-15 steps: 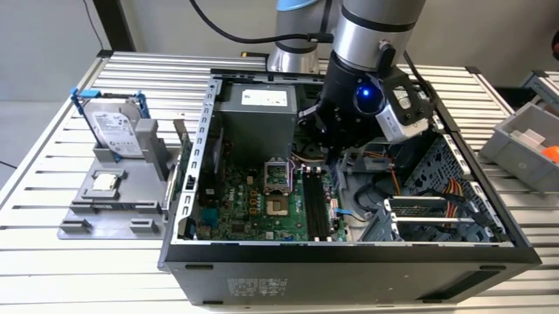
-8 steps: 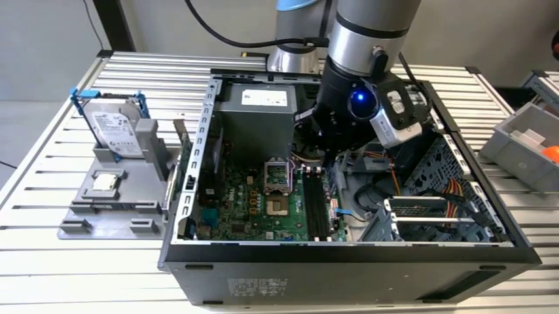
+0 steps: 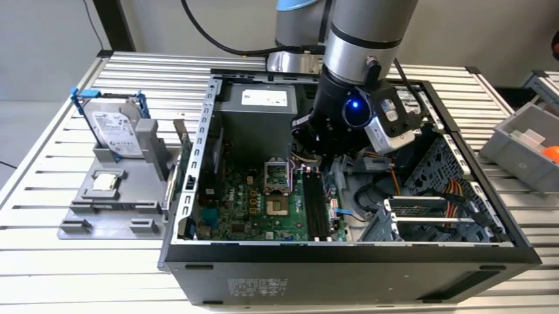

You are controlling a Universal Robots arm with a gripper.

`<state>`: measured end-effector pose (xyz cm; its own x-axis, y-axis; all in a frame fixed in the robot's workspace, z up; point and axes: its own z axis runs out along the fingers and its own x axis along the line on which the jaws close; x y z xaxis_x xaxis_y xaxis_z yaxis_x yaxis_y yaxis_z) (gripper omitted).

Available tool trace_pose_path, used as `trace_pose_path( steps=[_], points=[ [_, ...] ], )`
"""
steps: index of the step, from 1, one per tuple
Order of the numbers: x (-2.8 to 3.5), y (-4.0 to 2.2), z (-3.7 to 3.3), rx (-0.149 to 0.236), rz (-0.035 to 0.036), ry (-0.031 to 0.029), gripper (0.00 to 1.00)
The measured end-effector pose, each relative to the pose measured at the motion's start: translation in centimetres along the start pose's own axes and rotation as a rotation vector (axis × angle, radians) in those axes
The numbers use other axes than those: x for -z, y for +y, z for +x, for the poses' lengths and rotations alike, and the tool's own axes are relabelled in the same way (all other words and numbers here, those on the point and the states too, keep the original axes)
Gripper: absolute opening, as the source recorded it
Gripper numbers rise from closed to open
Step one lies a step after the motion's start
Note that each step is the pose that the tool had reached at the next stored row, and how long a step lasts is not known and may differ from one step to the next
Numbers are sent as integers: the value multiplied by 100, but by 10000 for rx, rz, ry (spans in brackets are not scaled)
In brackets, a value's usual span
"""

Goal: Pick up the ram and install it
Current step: 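Insert the ram into the slot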

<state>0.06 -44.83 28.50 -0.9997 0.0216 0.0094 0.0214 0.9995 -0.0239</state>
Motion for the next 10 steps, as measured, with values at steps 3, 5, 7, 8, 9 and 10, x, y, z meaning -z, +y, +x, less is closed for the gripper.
trace_pose_path(
  steps=[3,5,7,8,9,10],
  points=[
    [-55,1,0,-25,-1,0,0],
    [-91,2,0,-99,-2,2,0],
    [-127,3,-6,-187,-3,4,0],
    [-145,4,-18,-239,-3,6,0],
    [-162,5,-29,-297,-3,7,0],
    [-181,5,-41,-362,-4,8,0]
  ],
)
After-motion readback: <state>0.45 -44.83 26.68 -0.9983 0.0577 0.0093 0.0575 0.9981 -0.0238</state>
